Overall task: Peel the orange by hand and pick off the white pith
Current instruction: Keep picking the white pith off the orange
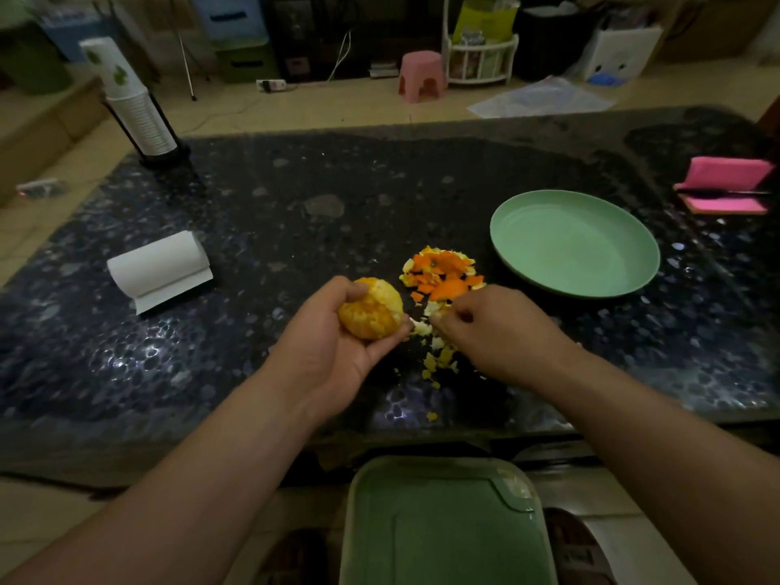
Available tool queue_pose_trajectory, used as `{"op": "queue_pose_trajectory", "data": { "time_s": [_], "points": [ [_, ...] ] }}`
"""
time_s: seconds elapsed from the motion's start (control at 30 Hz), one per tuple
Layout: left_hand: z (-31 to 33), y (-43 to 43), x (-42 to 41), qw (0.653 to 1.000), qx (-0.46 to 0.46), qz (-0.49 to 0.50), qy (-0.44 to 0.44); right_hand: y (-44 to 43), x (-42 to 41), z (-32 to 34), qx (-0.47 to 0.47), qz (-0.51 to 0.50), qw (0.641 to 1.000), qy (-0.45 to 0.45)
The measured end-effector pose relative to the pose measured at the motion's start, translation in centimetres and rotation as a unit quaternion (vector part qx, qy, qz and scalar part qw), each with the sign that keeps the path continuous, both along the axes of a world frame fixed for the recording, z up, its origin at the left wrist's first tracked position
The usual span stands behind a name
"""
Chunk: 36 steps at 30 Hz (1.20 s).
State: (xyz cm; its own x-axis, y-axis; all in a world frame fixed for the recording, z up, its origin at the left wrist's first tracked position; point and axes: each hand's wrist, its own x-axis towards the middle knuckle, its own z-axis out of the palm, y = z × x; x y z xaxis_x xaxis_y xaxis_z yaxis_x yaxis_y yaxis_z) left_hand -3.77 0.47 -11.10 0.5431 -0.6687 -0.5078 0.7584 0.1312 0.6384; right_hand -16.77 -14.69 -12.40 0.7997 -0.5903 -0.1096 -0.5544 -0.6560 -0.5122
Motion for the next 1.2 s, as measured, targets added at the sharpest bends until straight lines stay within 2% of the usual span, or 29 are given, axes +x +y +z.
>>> {"op": "queue_pose_trajectory", "data": {
  "time_s": [0.2,0.27,0.33,0.4,0.5,0.57,0.6,0.7,0.73,0.8,0.9,0.93,1.2],
  "points": [
    [-0.3,-0.3,0.3,0.999,0.037,0.026,0.0,0.0,0.1,0.5,-0.062,0.017,0.998,-0.006],
    [-0.2,-0.5,0.2,0.999,0.033,0.032,-0.004,0.3,-0.1,1.0,-0.085,0.004,0.996,-0.037],
    [-0.1,-0.6,0.1,0.999,0.032,0.033,-0.01,0.6,0.0,1.7,-0.115,-0.012,0.988,-0.105],
    [0.0,-0.6,0.1,0.999,0.027,0.028,-0.011,1.0,0.0,2.3,-0.12,-0.01,0.985,-0.125],
    [0.2,-0.3,0.0,1.0,0.019,0.019,-0.004,1.6,-0.3,2.2,-0.122,0.011,0.992,0.016],
    [0.3,-0.1,-0.1,1.0,0.014,0.004,-0.008,1.6,-0.6,2.1,-0.138,0.026,0.99,0.015],
    [0.4,0.0,-0.1,1.0,0.013,-0.003,-0.013,1.4,-0.7,2.0,-0.145,0.038,0.989,-0.015],
    [0.6,0.0,-0.2,0.999,0.004,-0.005,-0.032,1.8,-0.8,2.7,-0.143,0.048,0.988,0.031],
    [0.7,0.0,-0.2,0.999,0.005,-0.003,-0.038,1.8,-0.8,2.3,-0.148,0.043,0.988,0.009],
    [0.6,-0.2,-0.5,0.998,0.008,-0.002,-0.055,2.0,-0.8,2.0,-0.124,0.027,0.99,-0.053],
    [0.7,-0.2,-0.8,0.994,0.015,-0.015,-0.107,2.8,-0.2,2.9,0.057,0.003,0.983,-0.175],
    [0.6,-0.2,-0.9,0.992,0.014,-0.012,-0.126,3.0,-0.1,3.0,0.086,0.001,0.975,-0.203],
    [0.8,-0.1,-1.5,0.961,0.026,-0.008,-0.276,3.9,0.0,3.0,0.034,-0.004,0.976,-0.213]
  ]
}}
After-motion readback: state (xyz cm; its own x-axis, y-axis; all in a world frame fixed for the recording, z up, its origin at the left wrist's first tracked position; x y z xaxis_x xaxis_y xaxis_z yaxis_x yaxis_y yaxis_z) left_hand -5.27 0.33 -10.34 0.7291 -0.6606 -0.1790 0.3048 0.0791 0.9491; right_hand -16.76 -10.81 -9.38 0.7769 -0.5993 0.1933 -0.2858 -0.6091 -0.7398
